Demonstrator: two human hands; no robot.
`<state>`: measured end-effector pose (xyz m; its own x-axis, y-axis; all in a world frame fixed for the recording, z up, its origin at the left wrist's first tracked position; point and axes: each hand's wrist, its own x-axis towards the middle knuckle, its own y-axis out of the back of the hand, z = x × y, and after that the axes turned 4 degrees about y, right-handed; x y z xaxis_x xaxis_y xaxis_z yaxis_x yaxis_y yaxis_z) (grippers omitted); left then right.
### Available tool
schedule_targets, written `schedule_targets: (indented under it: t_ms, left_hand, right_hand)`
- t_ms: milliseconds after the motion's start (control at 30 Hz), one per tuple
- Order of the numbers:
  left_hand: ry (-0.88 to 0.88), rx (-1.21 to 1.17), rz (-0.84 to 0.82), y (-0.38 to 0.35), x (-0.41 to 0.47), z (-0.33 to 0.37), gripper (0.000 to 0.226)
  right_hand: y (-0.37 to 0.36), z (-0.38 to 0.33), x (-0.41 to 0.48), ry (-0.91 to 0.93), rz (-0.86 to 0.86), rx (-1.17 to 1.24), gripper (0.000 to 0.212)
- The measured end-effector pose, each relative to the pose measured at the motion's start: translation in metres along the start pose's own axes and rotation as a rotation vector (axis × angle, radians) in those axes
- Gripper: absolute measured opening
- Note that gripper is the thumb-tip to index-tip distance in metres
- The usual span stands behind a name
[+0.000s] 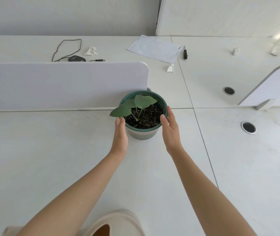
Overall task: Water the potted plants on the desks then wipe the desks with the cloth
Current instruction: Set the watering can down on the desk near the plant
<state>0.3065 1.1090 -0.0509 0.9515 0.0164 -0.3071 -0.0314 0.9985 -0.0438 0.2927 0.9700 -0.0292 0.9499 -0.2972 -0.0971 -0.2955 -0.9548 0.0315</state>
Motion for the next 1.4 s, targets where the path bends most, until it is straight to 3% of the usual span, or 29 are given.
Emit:
schedule_targets:
  t_ms: [167, 333, 500, 600, 633, 867, 967, 1033, 1400]
  left_hand:
    - [-0.037, -0.008, 0.022, 0.008, -0.007, 0.007, 0.034]
    - [0.022, -0.083, 0.059, 0.011, 0.016, 0.032, 0.057]
    - [-0.013, -0.04, -0.015, -0.002, 0.011, 0.03, 0.039]
    - [-0.015, -0.003, 0.004, -0.004, 0.007, 0.02, 0.071]
    - [-0.014, 0.005, 0.01, -0.006, 0.003, 0.019, 0.071]
    - [-0.037, 0.108, -0.083, 0.011, -0.017, 0.032, 0.019]
    - [0.072, 0.167, 0.03, 0.039, -0.029, 0.033, 0.027]
    - [0.092, 0.125, 0.1, 0.063, -0.048, 0.034, 0.019]
    - [-0.214, -0.116, 0.418, 0.172, -0.217, 0.019, 0.027]
  right_hand:
    - [0.014, -0.012, 0.006, -0.031, -0.01, 0.009, 0.045]
    - [0.001, 0.002, -0.017, -0.008, 0.006, 0.014, 0.048]
    - [-0.011, 0.009, -0.02, 0.037, -0.052, -0.008, 0.052]
    - [-0.011, 0.006, -0.011, -0.007, -0.049, 0.025, 0.055]
    - [-0.011, 0.005, -0.008, -0.021, -0.047, 0.025, 0.057]
    - [0.001, 0.003, -0.013, -0.091, -0.053, -0.07, 0.062]
    - [0.008, 0.003, -0.043, -0.098, -0.001, -0.141, 0.061]
    - [0.014, 0.001, -0.073, -0.077, -0.002, -0.185, 0.056]
    - [0.029, 0.016, -0.225, -0.019, 0.0, -0.351, 0.017]
